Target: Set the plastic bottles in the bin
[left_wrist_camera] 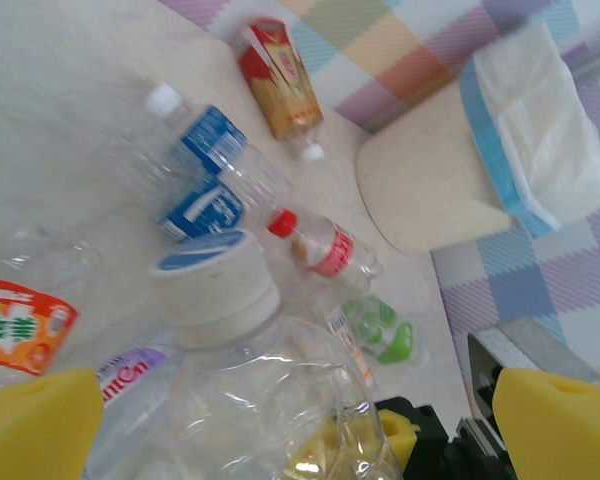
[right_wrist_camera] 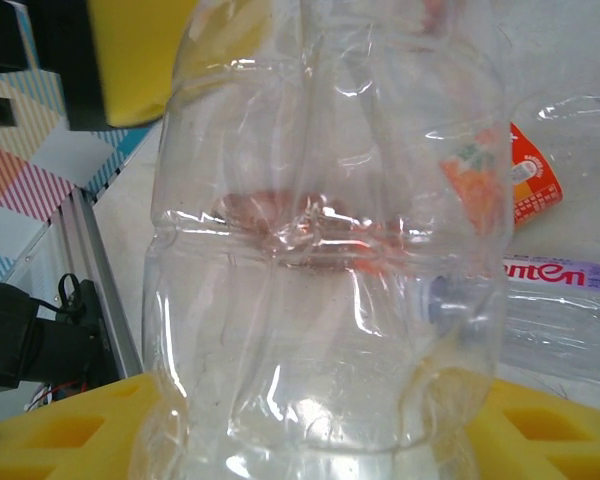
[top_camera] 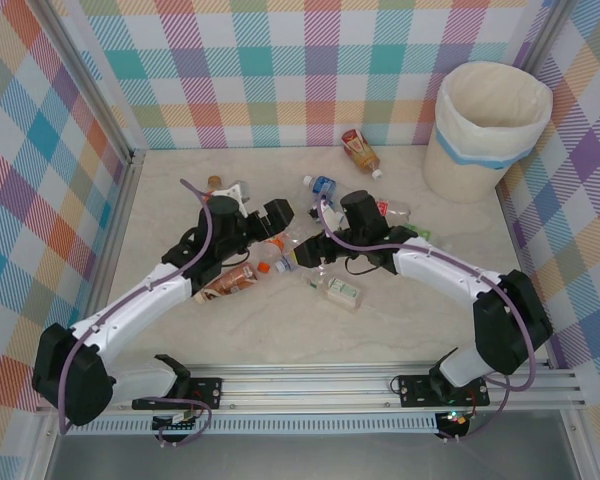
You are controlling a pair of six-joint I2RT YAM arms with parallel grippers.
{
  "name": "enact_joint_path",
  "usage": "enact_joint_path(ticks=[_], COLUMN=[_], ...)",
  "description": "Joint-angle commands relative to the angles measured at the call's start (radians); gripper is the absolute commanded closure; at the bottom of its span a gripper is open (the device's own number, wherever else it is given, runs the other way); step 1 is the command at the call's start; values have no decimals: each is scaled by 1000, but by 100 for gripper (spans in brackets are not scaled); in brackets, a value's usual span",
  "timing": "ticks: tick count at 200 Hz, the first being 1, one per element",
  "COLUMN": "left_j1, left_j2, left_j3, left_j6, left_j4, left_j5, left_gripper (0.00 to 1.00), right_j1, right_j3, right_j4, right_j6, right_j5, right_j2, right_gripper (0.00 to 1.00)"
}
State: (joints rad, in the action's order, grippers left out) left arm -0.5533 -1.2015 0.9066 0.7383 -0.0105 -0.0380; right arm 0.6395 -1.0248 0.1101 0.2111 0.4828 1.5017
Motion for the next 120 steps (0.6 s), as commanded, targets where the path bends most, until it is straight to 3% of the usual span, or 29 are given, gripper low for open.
enact_joint_path(ticks=[1,31,75,120], left_j1=[26,50,65,101], left_j2=[63,106,182,300], left_j3=[-26,-76,-235,-315], left_j6=[56,139,233,253], left_j4=[-91,-184,-189,-202], left_j5=[165,172,134,137], left_gripper=[0,0,0,0], right_j1=[-35,-107,-254,-392], right_j3=[-6,-20,-75,-204], right_j4=[-8,0,-11,-9], right_j6=[22,1,-34,-82], right_j5=[-14,-54,-125,-302], right_j2=[9,-24,-92,-110], right_gripper=[38,38,40,40])
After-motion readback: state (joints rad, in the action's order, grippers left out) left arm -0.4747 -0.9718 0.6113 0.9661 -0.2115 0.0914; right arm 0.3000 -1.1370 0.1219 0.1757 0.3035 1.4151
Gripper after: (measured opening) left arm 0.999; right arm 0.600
